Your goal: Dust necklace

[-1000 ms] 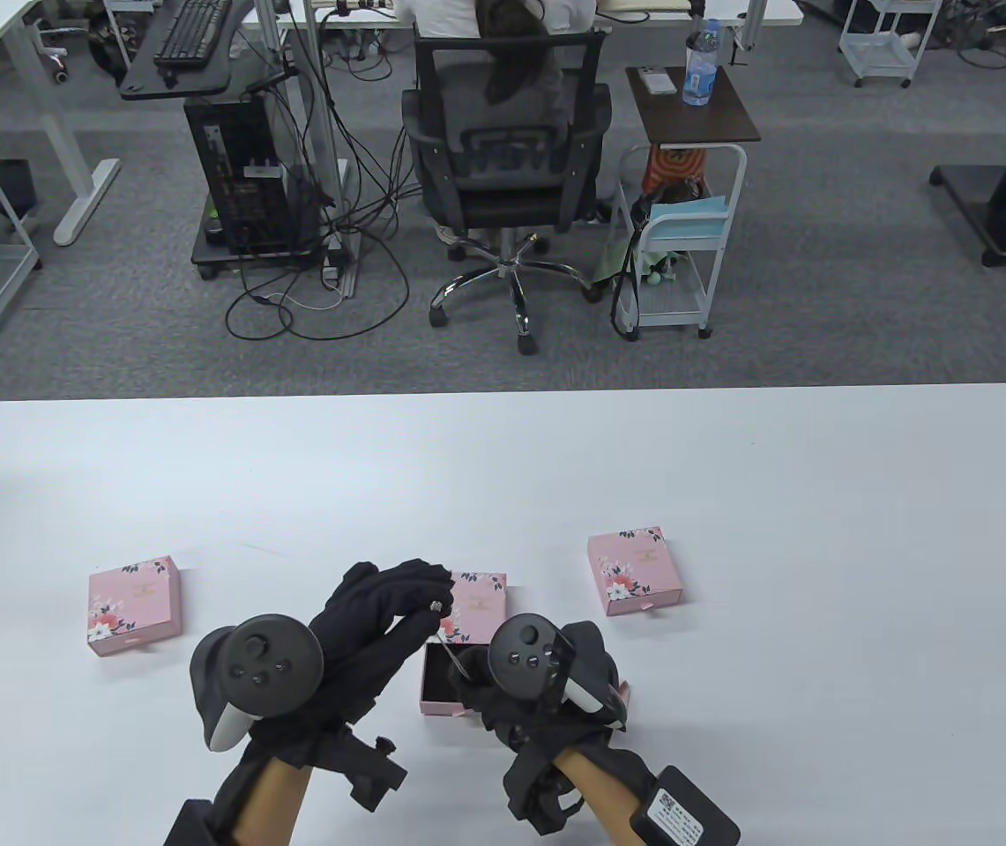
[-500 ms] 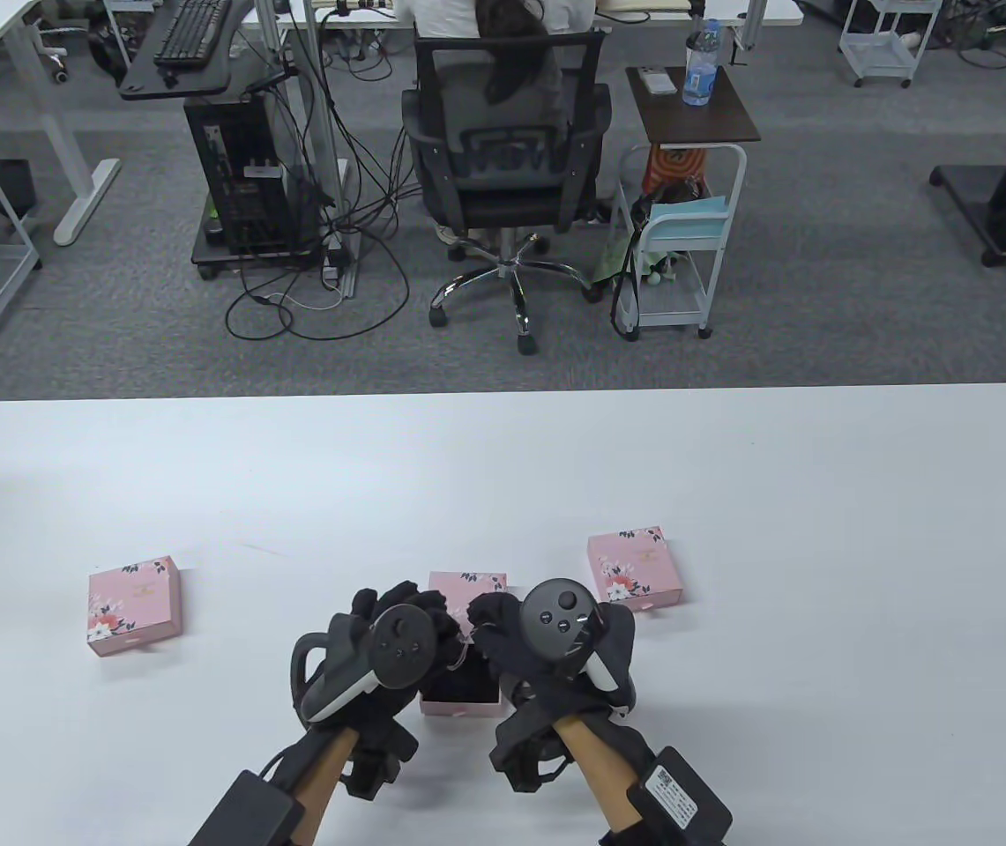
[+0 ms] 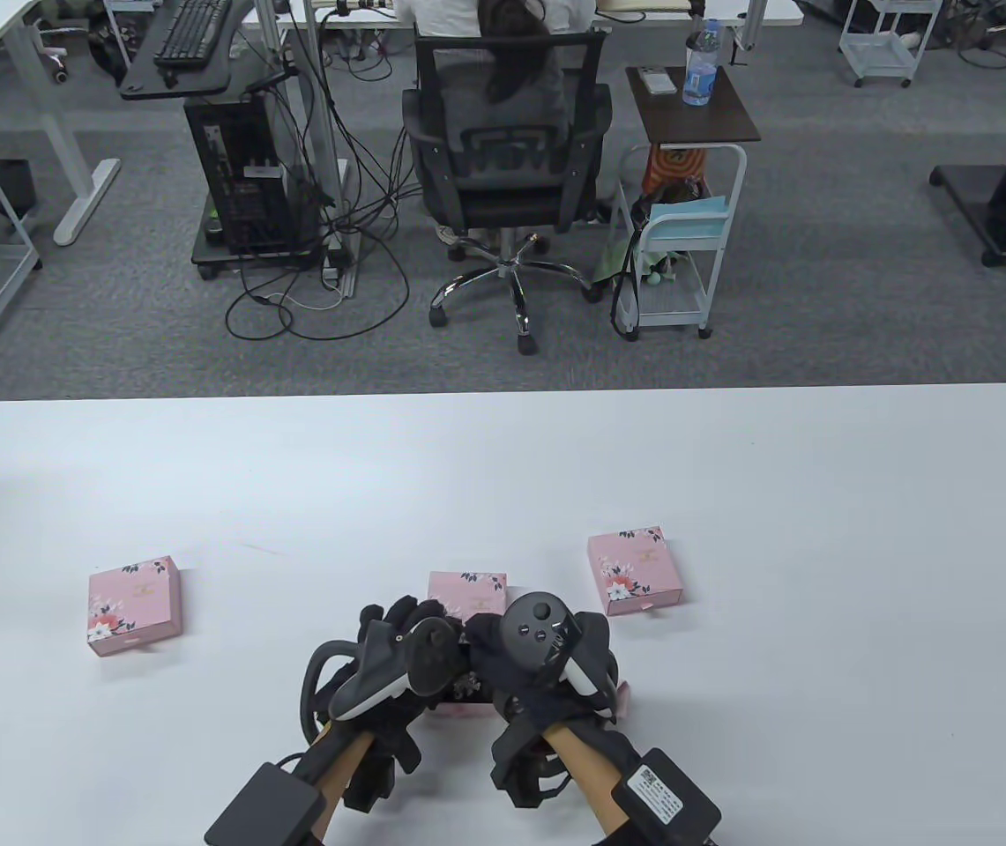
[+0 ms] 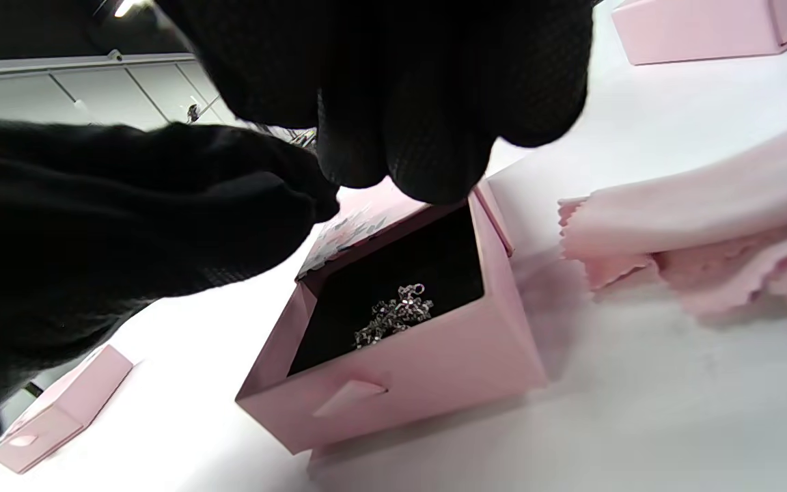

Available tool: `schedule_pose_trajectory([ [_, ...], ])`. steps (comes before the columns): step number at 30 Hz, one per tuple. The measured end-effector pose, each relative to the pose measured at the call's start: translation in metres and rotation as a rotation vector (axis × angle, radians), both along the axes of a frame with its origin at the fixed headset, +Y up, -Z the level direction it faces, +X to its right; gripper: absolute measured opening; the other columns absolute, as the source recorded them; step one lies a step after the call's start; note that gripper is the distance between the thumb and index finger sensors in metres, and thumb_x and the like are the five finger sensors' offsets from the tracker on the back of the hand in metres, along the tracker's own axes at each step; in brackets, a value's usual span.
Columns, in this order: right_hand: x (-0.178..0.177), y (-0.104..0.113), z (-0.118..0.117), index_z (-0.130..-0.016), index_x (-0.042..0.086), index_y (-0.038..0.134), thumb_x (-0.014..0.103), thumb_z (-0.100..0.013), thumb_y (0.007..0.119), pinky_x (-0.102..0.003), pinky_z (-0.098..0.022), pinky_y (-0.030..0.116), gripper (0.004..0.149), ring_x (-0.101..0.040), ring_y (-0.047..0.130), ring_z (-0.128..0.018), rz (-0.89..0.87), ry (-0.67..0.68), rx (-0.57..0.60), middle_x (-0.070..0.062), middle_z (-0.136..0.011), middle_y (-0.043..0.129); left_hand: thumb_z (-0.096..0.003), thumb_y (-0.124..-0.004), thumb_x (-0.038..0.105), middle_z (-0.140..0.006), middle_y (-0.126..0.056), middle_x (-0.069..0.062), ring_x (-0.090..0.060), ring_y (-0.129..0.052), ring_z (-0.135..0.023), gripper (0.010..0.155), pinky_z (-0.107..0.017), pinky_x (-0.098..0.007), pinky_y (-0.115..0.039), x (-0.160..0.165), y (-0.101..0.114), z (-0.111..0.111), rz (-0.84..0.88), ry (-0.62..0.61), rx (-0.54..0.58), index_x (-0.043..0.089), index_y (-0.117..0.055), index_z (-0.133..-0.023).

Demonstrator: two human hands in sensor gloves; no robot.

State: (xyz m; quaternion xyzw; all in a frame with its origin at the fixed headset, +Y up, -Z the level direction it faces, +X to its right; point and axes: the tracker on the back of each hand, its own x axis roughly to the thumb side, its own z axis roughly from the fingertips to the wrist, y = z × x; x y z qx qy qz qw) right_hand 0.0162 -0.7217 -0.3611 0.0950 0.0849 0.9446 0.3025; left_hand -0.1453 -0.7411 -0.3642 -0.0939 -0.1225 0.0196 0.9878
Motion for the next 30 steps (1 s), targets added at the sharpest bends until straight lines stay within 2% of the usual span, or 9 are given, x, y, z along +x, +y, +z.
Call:
schedule_pose_trajectory([
  [5, 0.001, -0.002, 0.004, -0.100, 0.023, 0.061, 0.030, -0.051, 0.077, -0.045, -0.064, 0.071, 0.052, -0.035, 0.086, -0.082, 0.111, 0.021, 0.031, -0.011, -0.097, 0.078, -0.0553, -0.050, 0.054, -0.132, -0.032, -0.005, -0.041, -0.033, -0.121, 0.071, -0.085, -0.060, -0.028, -0.007, -0.012, -0.005, 0.012, 0.000, -0.091, 0.031, -0.037, -0.121],
  [9, 0.001, -0.013, 0.003, -0.111, 0.019, 0.033, 0.042, -0.049, 0.078, -0.055, -0.078, 0.049, 0.080, -0.045, 0.050, -0.106, 0.268, 0.057, -0.037, -0.017, -0.117, 0.044, -0.0542, -0.049, 0.058, -0.133, -0.025, -0.005, -0.044, -0.024, -0.120, 0.074, -0.084, -0.061, -0.024, -0.006, -0.016, -0.005, -0.004, -0.026, -0.126, 0.032, -0.032, -0.121],
  [11, 0.000, -0.019, 0.003, -0.112, 0.018, 0.025, 0.045, -0.048, 0.079, -0.058, -0.080, 0.040, 0.088, -0.049, 0.036, -0.109, 0.329, 0.073, -0.061, -0.019, -0.120, 0.032, -0.0537, -0.048, 0.059, -0.133, -0.025, -0.005, -0.044, -0.024, -0.120, 0.076, -0.084, -0.061, -0.024, -0.005, -0.016, -0.005, -0.016, -0.037, -0.140, 0.032, -0.031, -0.122],
  [15, -0.004, -0.029, 0.002, -0.111, 0.015, 0.015, 0.047, -0.047, 0.080, -0.061, -0.081, 0.031, 0.097, -0.053, 0.020, -0.109, 0.407, 0.154, -0.171, -0.023, -0.120, 0.016, -0.0539, -0.048, 0.059, -0.132, -0.025, -0.005, -0.044, -0.026, -0.120, 0.076, -0.084, -0.061, -0.025, -0.005, -0.016, -0.005, -0.022, -0.042, -0.161, 0.031, -0.030, -0.122],
  [20, -0.010, -0.043, 0.000, -0.110, 0.017, 0.010, 0.047, -0.046, 0.080, -0.060, -0.082, 0.025, 0.100, -0.052, 0.011, -0.108, 0.471, 0.147, -0.187, -0.022, -0.118, 0.004, -0.0539, -0.050, 0.059, -0.132, -0.025, -0.005, -0.044, -0.026, -0.120, 0.076, -0.084, -0.060, -0.026, -0.004, -0.015, -0.006, -0.020, -0.045, -0.174, 0.029, -0.031, -0.122],
  [23, -0.012, -0.048, -0.005, -0.110, 0.019, 0.010, 0.048, -0.045, 0.080, -0.059, -0.083, 0.024, 0.100, -0.051, 0.010, -0.109, 0.456, 0.078, -0.170, -0.020, -0.119, 0.004, -0.0544, -0.050, 0.058, -0.132, -0.026, -0.005, -0.043, -0.024, -0.120, 0.075, -0.084, -0.059, -0.026, -0.005, -0.016, -0.006, -0.011, -0.046, -0.172, 0.030, -0.032, -0.121],
  [27, -0.009, -0.051, -0.016, -0.109, 0.022, 0.007, 0.047, -0.046, 0.080, -0.058, -0.084, 0.021, 0.100, -0.049, 0.007, -0.109, 0.396, 0.018, -0.246, -0.018, -0.118, 0.000, -0.0562, -0.049, 0.052, -0.132, -0.026, -0.005, -0.042, -0.020, -0.119, 0.070, -0.084, -0.059, -0.023, -0.007, -0.015, -0.008, 0.054, -0.038, -0.206, 0.031, -0.035, -0.121],
  [30, -0.010, -0.051, -0.023, -0.109, 0.022, 0.007, 0.048, -0.046, 0.080, -0.057, -0.084, 0.020, 0.101, -0.049, 0.006, -0.109, 0.406, 0.003, -0.245, -0.017, -0.118, 0.000, -0.0569, -0.049, 0.049, -0.131, -0.027, -0.005, -0.041, -0.020, -0.119, 0.067, -0.084, -0.058, -0.023, -0.009, -0.014, -0.009, 0.071, -0.033, -0.215, 0.032, -0.036, -0.121],
])
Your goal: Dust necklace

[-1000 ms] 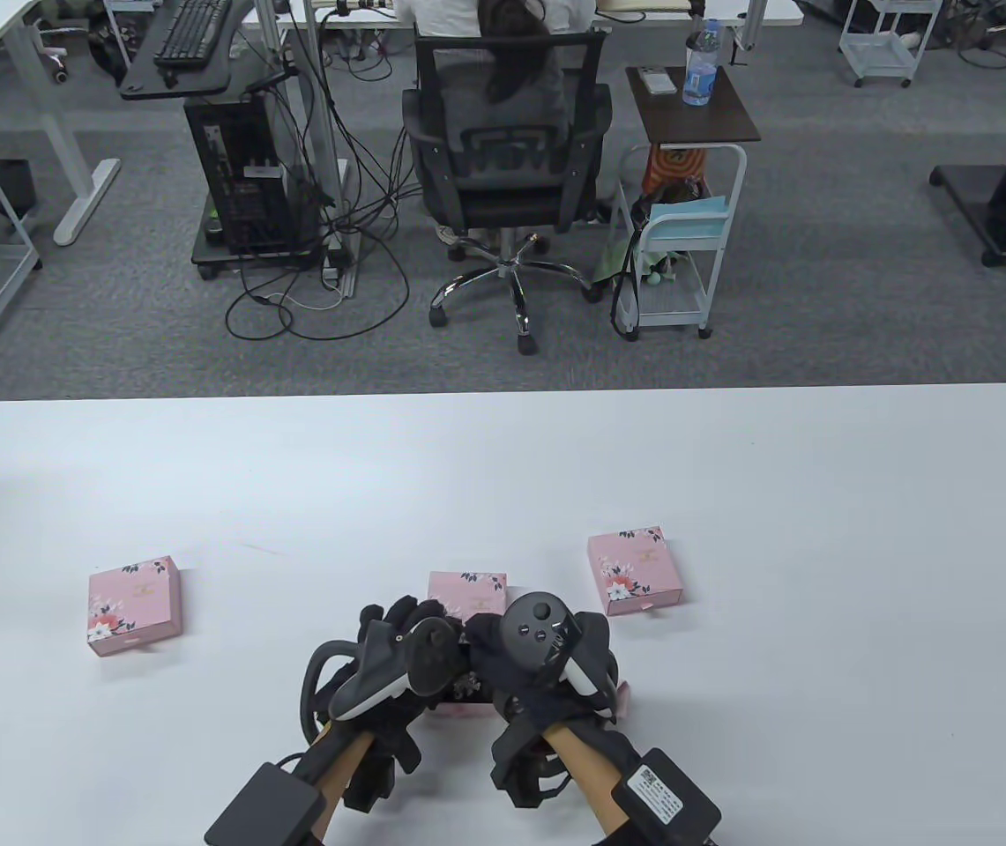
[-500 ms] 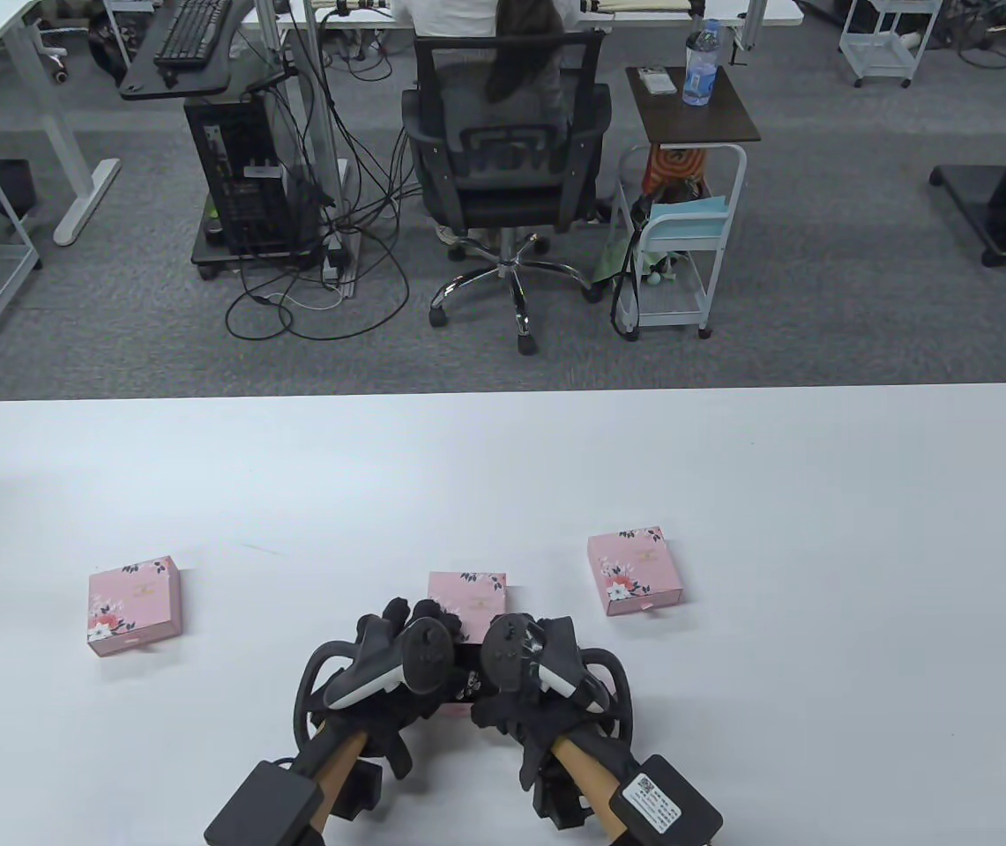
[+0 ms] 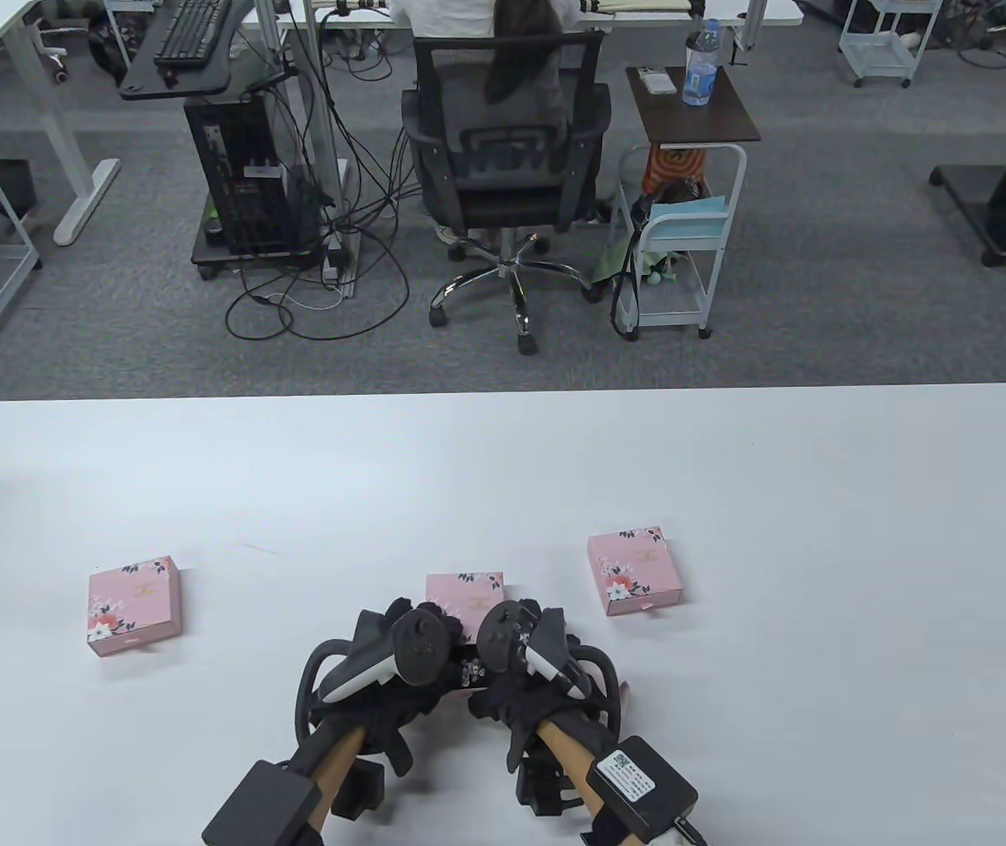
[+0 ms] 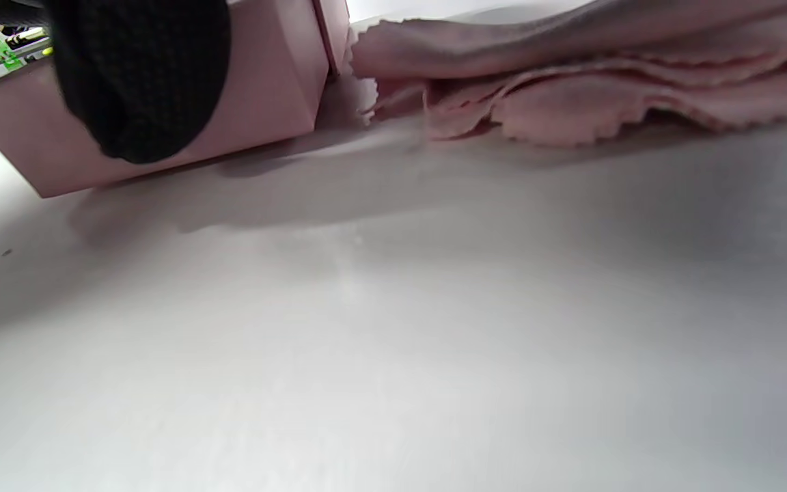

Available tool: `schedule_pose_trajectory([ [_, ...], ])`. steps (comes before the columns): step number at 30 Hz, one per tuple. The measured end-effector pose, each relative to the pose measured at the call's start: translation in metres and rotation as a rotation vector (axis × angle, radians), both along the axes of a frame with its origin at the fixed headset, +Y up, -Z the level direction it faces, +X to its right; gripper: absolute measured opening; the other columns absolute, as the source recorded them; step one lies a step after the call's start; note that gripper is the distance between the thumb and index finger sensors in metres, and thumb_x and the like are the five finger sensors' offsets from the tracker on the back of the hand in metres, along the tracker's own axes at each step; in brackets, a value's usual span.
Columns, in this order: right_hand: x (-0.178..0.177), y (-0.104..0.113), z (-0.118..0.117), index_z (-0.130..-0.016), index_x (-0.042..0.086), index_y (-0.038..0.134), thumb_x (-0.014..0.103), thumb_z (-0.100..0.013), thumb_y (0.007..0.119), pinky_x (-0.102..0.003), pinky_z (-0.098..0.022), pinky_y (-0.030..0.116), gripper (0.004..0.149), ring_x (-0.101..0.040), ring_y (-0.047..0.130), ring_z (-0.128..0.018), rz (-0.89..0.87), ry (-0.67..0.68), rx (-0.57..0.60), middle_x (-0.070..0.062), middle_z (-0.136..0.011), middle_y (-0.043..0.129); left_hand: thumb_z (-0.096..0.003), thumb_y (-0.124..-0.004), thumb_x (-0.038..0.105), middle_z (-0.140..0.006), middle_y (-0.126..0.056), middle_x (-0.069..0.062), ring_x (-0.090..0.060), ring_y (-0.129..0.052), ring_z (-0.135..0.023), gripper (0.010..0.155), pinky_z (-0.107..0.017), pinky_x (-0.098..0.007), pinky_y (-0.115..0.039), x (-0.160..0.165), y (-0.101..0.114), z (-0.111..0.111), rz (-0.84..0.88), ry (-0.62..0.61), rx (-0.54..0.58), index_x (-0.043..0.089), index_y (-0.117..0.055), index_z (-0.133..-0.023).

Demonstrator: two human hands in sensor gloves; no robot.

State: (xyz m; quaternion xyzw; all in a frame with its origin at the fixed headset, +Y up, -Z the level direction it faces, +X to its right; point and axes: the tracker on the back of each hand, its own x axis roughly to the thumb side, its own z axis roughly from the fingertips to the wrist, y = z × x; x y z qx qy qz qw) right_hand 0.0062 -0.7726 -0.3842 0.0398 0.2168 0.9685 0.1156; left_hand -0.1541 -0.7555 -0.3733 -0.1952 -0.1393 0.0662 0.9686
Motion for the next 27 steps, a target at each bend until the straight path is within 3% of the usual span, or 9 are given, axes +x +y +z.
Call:
schedule_pose_trajectory([
  [7, -0.008, 0.000, -0.021, -0.108, 0.032, 0.009, 0.043, -0.046, 0.081, -0.056, -0.085, 0.020, 0.096, -0.046, 0.008, -0.111, -0.027, -0.072, -0.025, -0.013, -0.119, 0.002, -0.0571, -0.049, 0.048, -0.131, -0.026, -0.001, -0.040, -0.020, -0.120, 0.067, -0.084, -0.058, -0.023, -0.001, 0.000, 0.000, 0.012, 0.001, -0.010, 0.033, -0.036, -0.120],
  [15, -0.012, 0.000, -0.033, -0.104, 0.049, 0.024, 0.039, -0.048, 0.079, -0.054, -0.085, 0.026, 0.078, -0.043, 0.018, -0.113, -0.034, -0.134, 0.035, -0.008, -0.122, 0.018, -0.0574, -0.049, 0.048, -0.131, -0.026, -0.001, -0.041, -0.021, -0.120, 0.066, -0.084, -0.059, -0.024, 0.000, 0.000, 0.000, 0.002, 0.005, -0.005, 0.033, -0.036, -0.120],
  [20, -0.010, 0.007, -0.031, -0.104, 0.049, 0.029, 0.040, -0.051, 0.075, -0.054, -0.085, 0.028, 0.071, -0.043, 0.019, -0.113, -0.053, -0.092, 0.017, -0.008, -0.122, 0.018, -0.0572, -0.049, 0.048, -0.131, -0.028, -0.001, -0.041, -0.020, -0.120, 0.066, -0.084, -0.060, -0.023, 0.000, 0.003, -0.001, -0.008, 0.002, -0.008, 0.033, -0.037, -0.120],
  [25, -0.006, 0.030, -0.026, -0.107, 0.045, 0.027, 0.045, -0.051, 0.072, -0.056, -0.084, 0.031, 0.072, -0.045, 0.023, -0.113, -0.080, -0.045, 0.067, -0.009, -0.122, 0.018, -0.0564, -0.050, 0.050, -0.131, -0.027, -0.004, -0.041, -0.025, -0.121, 0.067, -0.084, -0.059, -0.023, -0.012, 0.027, 0.004, 0.025, 0.034, 0.188, 0.033, -0.039, -0.120],
  [27, -0.009, 0.035, -0.024, -0.108, 0.043, 0.026, 0.046, -0.051, 0.072, -0.057, -0.083, 0.036, 0.073, -0.046, 0.032, -0.112, -0.098, -0.028, 0.078, -0.011, -0.122, 0.024, -0.0565, -0.050, 0.048, -0.131, -0.027, -0.005, -0.041, -0.026, -0.120, 0.067, -0.084, -0.059, -0.023, -0.020, 0.036, 0.007, 0.010, 0.049, 0.269, 0.031, -0.038, -0.120],
])
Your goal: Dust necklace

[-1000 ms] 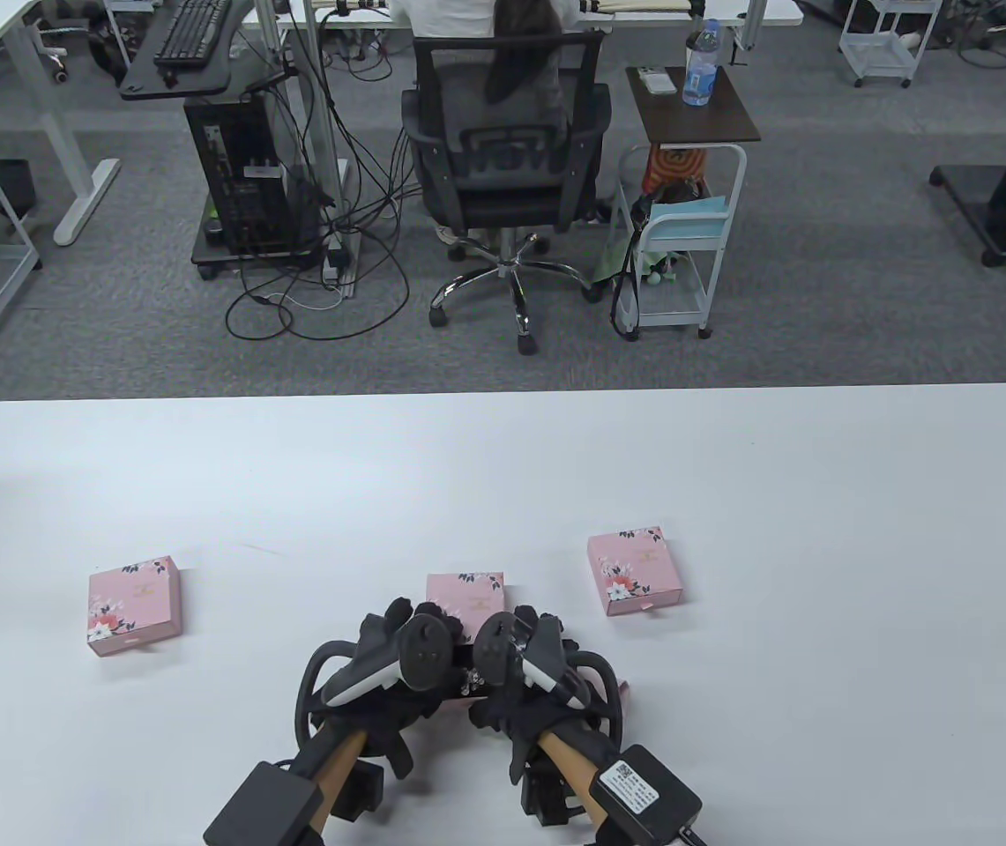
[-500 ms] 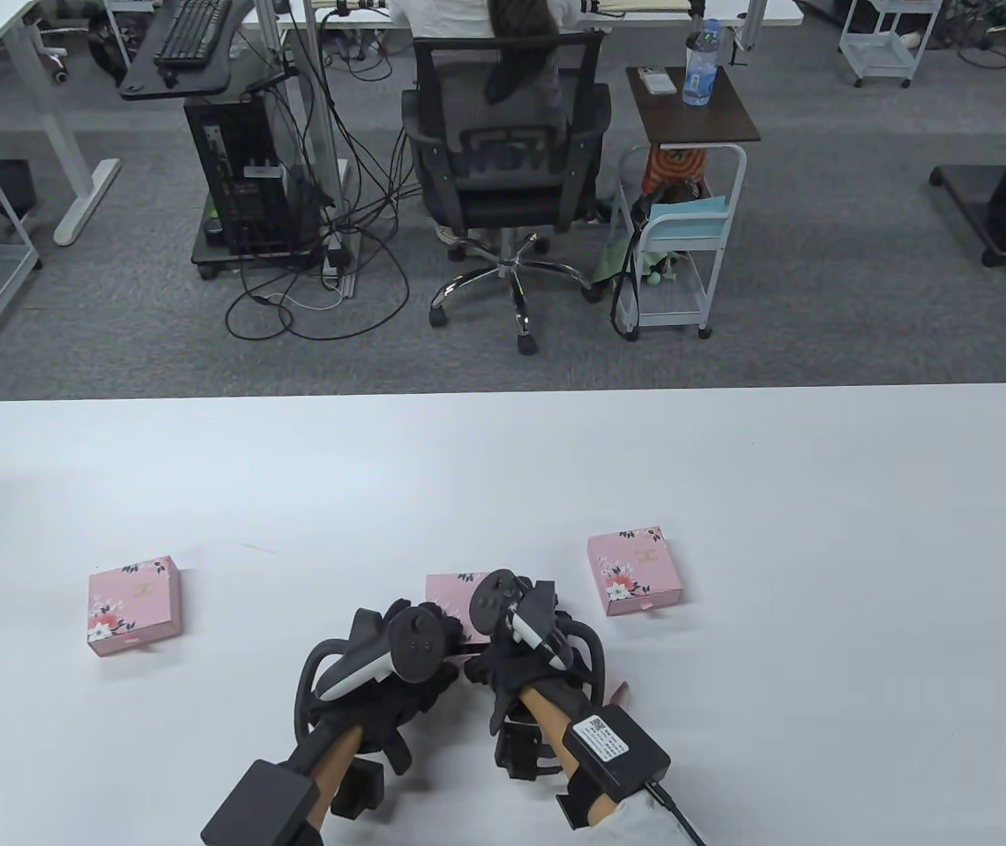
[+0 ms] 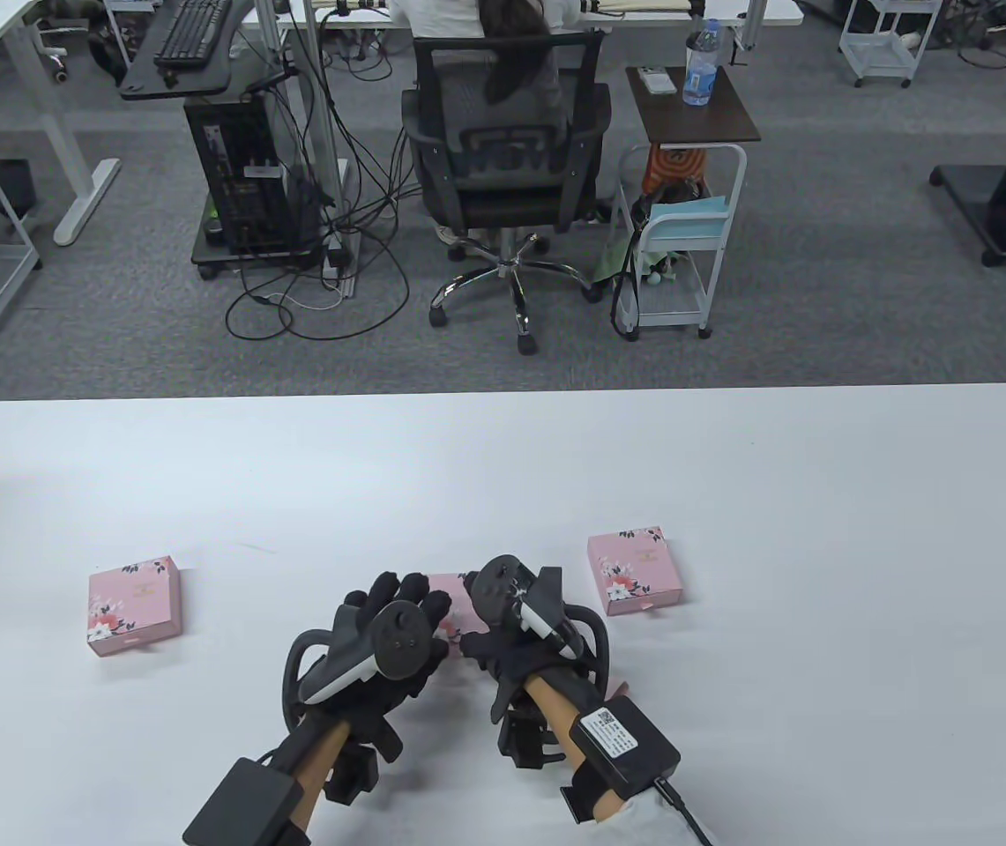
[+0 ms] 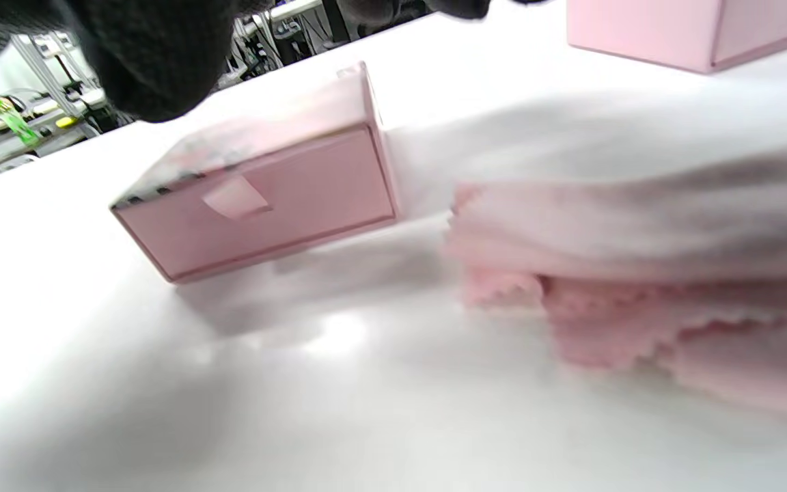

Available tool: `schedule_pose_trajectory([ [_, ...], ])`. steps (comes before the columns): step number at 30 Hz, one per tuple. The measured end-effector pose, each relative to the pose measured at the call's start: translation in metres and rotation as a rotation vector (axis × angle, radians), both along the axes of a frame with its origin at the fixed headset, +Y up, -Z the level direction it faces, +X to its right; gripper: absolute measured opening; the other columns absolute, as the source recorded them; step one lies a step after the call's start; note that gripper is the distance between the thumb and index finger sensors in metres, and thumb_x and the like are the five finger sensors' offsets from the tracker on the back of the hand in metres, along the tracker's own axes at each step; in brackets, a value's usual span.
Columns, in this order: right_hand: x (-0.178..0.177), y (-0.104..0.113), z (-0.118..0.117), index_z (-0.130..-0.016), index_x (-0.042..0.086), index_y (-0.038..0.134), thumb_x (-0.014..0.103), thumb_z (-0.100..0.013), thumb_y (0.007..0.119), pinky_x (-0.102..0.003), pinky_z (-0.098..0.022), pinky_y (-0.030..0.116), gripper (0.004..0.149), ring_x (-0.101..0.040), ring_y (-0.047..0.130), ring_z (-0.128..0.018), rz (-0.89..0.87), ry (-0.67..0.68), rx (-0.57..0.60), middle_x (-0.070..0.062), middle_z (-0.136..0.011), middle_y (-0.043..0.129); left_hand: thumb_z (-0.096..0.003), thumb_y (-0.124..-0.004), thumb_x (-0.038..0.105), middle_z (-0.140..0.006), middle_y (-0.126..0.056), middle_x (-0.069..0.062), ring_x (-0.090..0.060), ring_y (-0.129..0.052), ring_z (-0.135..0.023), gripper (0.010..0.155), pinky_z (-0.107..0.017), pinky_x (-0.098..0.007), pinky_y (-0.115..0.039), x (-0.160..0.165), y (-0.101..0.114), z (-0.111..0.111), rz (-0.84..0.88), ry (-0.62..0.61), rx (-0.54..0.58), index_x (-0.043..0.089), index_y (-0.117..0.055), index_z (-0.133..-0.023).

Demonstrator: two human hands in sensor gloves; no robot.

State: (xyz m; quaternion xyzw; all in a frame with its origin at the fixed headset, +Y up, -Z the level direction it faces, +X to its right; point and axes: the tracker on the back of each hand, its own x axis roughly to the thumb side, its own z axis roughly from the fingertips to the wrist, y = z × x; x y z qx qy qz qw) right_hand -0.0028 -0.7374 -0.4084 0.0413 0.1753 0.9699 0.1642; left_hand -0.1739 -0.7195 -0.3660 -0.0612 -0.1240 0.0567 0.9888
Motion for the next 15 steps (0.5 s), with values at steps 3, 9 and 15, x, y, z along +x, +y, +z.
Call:
schedule_pose_trajectory([
  [3, -0.009, 0.001, 0.003, -0.108, 0.040, 0.025, 0.047, -0.051, 0.071, -0.056, -0.081, 0.042, 0.074, -0.048, 0.039, -0.110, 0.013, 0.052, -0.033, -0.012, -0.122, 0.027, -0.0561, -0.049, 0.049, -0.130, -0.028, -0.010, -0.043, -0.027, -0.119, 0.069, -0.083, -0.059, -0.024, -0.014, 0.006, 0.006, -0.069, 0.027, 0.091, 0.028, -0.036, -0.121],
  [9, -0.031, -0.013, -0.001, -0.108, 0.042, 0.020, 0.054, -0.049, 0.068, -0.058, -0.080, 0.045, 0.077, -0.053, 0.042, -0.108, 0.112, 0.043, -0.052, -0.013, -0.122, 0.016, -0.0516, -0.040, 0.062, -0.130, -0.019, -0.018, -0.049, -0.023, -0.118, 0.083, -0.082, -0.062, -0.025, -0.041, 0.003, 0.017, -0.158, 0.133, 0.145, 0.023, -0.024, -0.123],
  [15, -0.049, -0.028, -0.010, -0.108, 0.045, 0.014, 0.065, -0.046, 0.061, -0.063, -0.081, 0.035, 0.080, -0.058, 0.024, -0.108, 0.224, 0.000, -0.095, -0.011, -0.120, -0.002, -0.0499, -0.035, 0.065, -0.128, -0.005, -0.020, -0.052, -0.012, -0.116, 0.085, -0.081, -0.065, -0.021, -0.058, -0.003, 0.020, -0.223, 0.163, 0.219, 0.025, -0.014, -0.122],
])
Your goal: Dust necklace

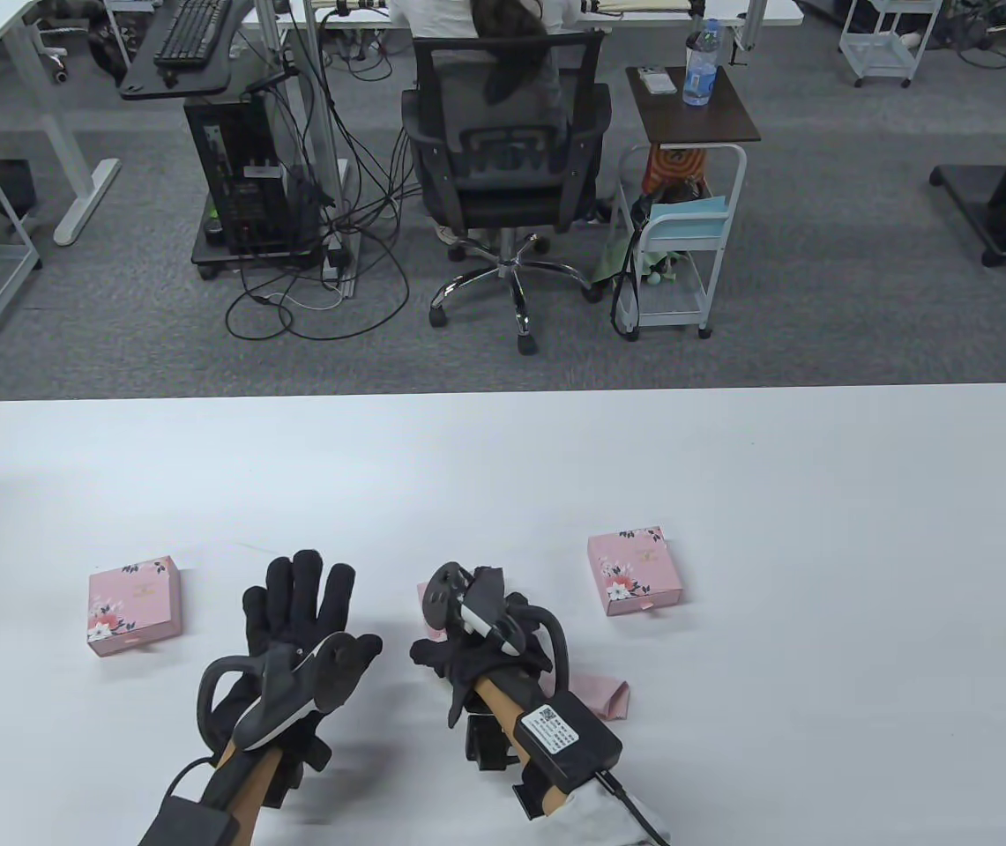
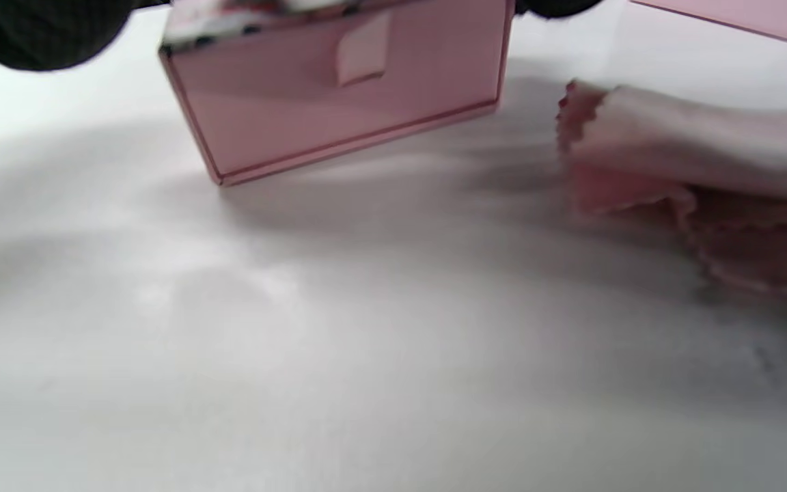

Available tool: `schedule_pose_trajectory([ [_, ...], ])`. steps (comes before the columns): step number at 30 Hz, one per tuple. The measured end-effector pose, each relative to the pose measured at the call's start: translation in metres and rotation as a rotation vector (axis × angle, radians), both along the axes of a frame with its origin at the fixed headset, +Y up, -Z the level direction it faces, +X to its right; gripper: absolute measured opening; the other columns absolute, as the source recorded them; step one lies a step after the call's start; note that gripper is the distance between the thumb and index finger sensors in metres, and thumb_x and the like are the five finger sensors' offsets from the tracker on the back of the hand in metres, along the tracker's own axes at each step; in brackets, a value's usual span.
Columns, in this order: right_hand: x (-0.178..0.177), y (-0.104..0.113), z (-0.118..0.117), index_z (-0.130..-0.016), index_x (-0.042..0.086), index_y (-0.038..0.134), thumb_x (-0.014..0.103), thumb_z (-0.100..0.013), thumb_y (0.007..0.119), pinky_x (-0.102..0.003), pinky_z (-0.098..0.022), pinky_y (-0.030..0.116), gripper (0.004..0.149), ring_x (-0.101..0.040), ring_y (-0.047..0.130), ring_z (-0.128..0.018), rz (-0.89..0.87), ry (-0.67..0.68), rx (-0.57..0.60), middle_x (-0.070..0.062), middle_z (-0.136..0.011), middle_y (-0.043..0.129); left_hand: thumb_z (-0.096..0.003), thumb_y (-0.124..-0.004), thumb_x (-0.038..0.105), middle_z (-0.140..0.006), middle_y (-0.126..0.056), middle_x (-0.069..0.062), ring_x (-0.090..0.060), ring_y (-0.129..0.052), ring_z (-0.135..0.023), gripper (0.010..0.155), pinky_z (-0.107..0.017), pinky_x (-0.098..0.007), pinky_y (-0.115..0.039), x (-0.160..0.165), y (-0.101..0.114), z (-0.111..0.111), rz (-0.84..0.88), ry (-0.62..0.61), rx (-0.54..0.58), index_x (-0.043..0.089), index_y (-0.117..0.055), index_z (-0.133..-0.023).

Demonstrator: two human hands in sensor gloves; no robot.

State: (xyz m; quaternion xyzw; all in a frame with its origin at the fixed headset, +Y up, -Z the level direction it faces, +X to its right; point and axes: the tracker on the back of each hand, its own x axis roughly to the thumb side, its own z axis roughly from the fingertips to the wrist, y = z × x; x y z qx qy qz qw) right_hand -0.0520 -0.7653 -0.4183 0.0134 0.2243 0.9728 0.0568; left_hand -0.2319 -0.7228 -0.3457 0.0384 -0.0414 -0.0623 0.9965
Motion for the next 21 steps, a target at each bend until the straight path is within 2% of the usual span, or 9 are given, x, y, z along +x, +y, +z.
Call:
schedule_pose_trajectory([
  [7, -0.010, -0.013, -0.007, -0.101, 0.049, 0.000, 0.065, -0.050, 0.061, -0.063, -0.082, 0.029, 0.081, -0.053, 0.013, -0.109, 0.080, -0.012, 0.013, -0.008, -0.115, -0.014, -0.0485, -0.032, 0.066, -0.125, 0.006, -0.021, -0.055, -0.001, -0.112, 0.088, -0.078, -0.071, -0.016, -0.002, -0.003, -0.002, -0.014, -0.003, -0.021, 0.024, -0.005, -0.121],
  [13, -0.011, -0.005, -0.016, -0.105, 0.047, 0.011, 0.066, -0.051, 0.067, -0.062, -0.079, 0.042, 0.081, -0.052, 0.034, -0.108, 0.093, -0.019, 0.109, -0.010, -0.120, 0.001, -0.0483, -0.031, 0.067, -0.124, 0.008, -0.019, -0.055, 0.001, -0.111, 0.089, -0.077, -0.073, -0.016, -0.002, -0.004, -0.002, 0.004, -0.008, -0.040, 0.024, -0.003, -0.120],
  [18, 0.004, 0.009, -0.035, -0.108, 0.044, 0.017, 0.065, -0.051, 0.068, -0.063, -0.078, 0.042, 0.079, -0.055, 0.036, -0.107, 0.043, -0.146, 0.102, -0.012, -0.120, 0.005, -0.0485, -0.032, 0.067, -0.124, 0.008, -0.019, -0.055, 0.001, -0.112, 0.088, -0.077, -0.072, -0.016, -0.004, -0.004, -0.003, 0.015, 0.003, -0.039, 0.024, -0.004, -0.121],
  [21, 0.018, 0.014, -0.046, -0.108, 0.043, 0.018, 0.066, -0.052, 0.068, -0.063, -0.078, 0.043, 0.078, -0.055, 0.037, -0.106, 0.075, -0.215, 0.119, -0.012, -0.121, 0.007, -0.0486, -0.032, 0.066, -0.125, 0.007, -0.017, -0.054, 0.000, -0.112, 0.087, -0.078, -0.072, -0.016, -0.005, -0.004, -0.003, 0.013, 0.005, -0.036, 0.025, -0.005, -0.121],
])
